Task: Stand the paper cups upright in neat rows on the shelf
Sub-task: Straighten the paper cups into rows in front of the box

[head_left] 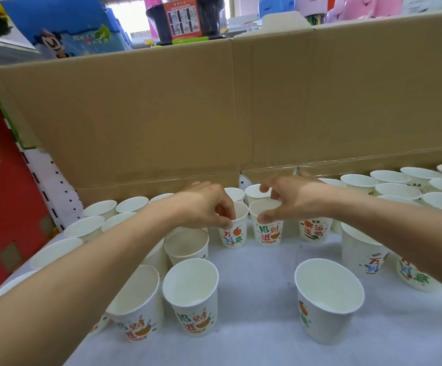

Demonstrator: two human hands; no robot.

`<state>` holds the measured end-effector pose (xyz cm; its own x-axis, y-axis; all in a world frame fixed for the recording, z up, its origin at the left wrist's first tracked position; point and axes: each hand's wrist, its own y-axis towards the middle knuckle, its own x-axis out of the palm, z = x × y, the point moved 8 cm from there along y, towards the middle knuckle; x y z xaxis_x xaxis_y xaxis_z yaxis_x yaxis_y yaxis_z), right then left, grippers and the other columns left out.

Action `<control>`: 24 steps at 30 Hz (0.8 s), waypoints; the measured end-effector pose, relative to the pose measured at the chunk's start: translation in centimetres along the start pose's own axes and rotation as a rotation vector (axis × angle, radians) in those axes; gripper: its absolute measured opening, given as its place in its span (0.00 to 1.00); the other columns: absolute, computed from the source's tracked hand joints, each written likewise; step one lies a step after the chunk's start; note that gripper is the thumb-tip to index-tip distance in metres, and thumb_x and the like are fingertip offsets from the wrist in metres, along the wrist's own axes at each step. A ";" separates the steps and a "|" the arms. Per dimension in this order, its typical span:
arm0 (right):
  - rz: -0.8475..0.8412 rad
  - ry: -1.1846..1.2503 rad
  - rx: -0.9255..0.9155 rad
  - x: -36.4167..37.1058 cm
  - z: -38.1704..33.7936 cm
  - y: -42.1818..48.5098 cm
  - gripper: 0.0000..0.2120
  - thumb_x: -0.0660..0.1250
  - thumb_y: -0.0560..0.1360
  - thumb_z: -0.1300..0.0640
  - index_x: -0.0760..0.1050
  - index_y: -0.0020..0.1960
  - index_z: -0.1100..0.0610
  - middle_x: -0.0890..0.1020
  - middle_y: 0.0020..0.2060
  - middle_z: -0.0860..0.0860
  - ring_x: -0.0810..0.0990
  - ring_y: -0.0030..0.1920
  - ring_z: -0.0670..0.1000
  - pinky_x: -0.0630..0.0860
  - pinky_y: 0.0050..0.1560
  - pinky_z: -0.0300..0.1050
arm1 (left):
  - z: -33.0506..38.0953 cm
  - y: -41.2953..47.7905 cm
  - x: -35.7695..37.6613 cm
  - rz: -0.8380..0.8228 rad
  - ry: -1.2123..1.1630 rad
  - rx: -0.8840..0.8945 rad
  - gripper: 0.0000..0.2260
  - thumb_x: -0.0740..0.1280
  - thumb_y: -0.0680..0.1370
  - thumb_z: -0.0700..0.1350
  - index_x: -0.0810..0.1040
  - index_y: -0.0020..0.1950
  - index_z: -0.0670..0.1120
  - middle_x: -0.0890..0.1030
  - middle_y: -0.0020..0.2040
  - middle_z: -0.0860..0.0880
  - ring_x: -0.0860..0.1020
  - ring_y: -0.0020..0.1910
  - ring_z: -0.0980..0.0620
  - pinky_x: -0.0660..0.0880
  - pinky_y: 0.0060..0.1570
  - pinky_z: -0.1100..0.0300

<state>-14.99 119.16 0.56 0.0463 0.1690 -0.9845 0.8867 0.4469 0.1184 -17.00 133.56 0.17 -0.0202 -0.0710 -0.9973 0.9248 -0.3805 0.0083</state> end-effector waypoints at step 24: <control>-0.025 -0.396 -0.095 -1.8 3.2 -10.8 0.07 0.66 0.69 0.53 0.75 0.38 0.56 0.77 0.33 0.49 0.75 0.36 0.53 0.69 0.32 0.44 | 10.3 -5.5 -0.8 0.068 0.000 0.177 0.03 0.74 0.72 0.49 0.85 0.45 0.55 0.82 0.40 0.59 0.75 0.43 0.60 0.70 0.42 0.64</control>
<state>-23.13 111.21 0.62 0.2151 -0.1865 -0.9586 0.8444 0.5286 0.0866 -26.01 126.17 1.68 0.0399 -0.1017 -0.9940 0.8425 -0.5315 0.0882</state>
